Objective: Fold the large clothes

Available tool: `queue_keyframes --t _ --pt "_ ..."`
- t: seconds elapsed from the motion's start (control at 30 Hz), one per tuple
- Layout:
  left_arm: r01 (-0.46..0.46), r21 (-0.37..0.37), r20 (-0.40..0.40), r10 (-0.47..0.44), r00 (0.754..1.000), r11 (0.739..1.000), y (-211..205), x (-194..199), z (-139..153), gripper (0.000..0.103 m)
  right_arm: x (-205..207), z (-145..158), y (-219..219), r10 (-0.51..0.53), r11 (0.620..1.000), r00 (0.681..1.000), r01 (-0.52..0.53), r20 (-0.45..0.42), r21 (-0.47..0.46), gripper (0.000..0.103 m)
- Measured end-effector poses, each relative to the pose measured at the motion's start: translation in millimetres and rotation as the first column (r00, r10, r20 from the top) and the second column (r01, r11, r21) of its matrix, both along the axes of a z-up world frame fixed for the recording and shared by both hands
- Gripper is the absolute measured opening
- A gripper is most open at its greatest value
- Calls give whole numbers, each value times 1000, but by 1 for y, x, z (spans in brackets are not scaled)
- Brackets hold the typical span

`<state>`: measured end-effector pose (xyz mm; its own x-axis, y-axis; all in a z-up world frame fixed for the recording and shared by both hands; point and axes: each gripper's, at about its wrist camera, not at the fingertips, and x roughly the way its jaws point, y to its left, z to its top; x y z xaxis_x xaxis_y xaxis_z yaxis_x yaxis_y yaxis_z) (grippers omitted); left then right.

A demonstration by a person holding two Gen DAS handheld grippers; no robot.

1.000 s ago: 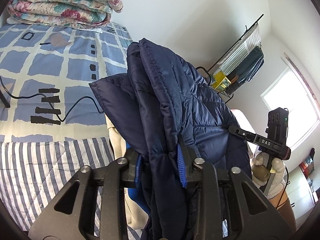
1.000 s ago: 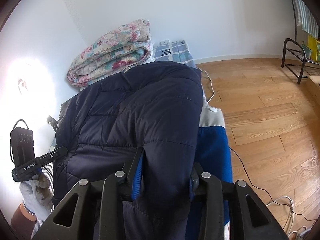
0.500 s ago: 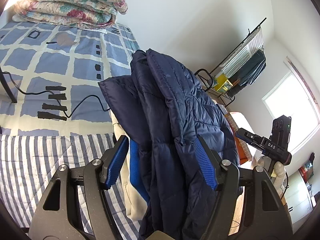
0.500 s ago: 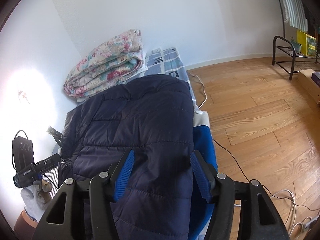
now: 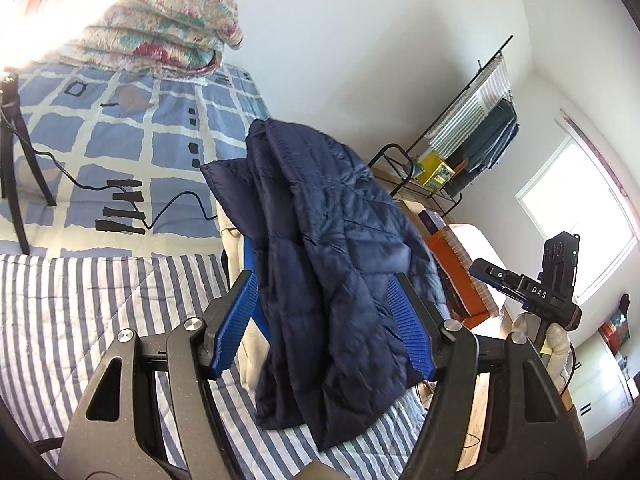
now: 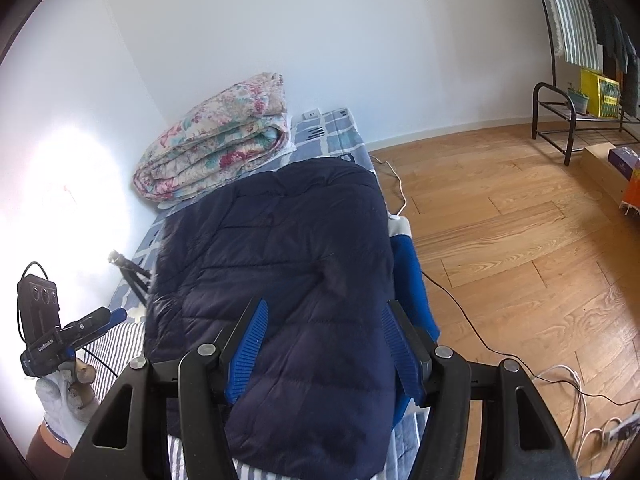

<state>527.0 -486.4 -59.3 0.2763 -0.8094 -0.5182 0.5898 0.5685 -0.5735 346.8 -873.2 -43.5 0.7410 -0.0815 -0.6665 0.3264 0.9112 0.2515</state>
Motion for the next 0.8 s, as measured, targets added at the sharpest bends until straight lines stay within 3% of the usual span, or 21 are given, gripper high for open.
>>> queue_keyframes --t 0.37,0.63,0.8 --pt "29 -7 94 -28 995 1000 62 -93 66 69 -66 62 83 40 998 998 -37 50 -57 62" --pt "27 -26 152 -22 988 999 133 -174 124 69 -133 117 154 93 993 990 -85 106 -76 65" --pt "26 -24 191 -21 981 999 174 -232 149 69 -177 135 199 137 989 982 -128 128 -79 66"
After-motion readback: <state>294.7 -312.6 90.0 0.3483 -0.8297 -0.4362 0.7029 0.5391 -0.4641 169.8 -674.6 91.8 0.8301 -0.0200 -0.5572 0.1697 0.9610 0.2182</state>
